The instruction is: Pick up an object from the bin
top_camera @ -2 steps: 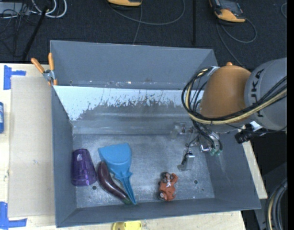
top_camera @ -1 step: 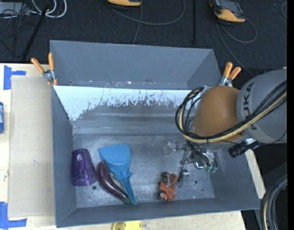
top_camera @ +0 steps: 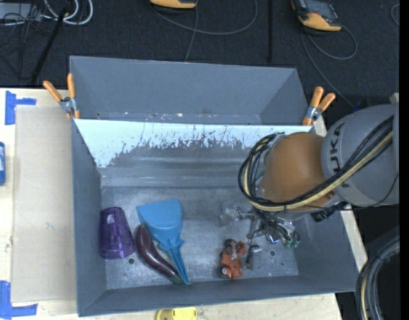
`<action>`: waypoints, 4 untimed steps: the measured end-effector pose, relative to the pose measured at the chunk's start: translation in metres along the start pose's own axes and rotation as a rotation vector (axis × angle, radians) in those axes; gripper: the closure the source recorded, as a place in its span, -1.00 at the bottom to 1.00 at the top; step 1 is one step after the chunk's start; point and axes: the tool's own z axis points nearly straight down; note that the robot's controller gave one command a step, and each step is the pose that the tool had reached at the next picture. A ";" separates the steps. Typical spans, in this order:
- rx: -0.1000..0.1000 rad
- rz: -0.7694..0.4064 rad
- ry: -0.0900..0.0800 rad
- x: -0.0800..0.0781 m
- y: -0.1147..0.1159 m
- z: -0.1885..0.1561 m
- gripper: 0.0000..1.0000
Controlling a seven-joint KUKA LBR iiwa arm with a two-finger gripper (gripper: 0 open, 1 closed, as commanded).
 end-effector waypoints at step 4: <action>0.000 -0.156 -0.003 0.036 0.021 -0.115 1.00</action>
Offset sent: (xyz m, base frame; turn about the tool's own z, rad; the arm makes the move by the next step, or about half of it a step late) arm 0.0000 0.0000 0.0000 0.0000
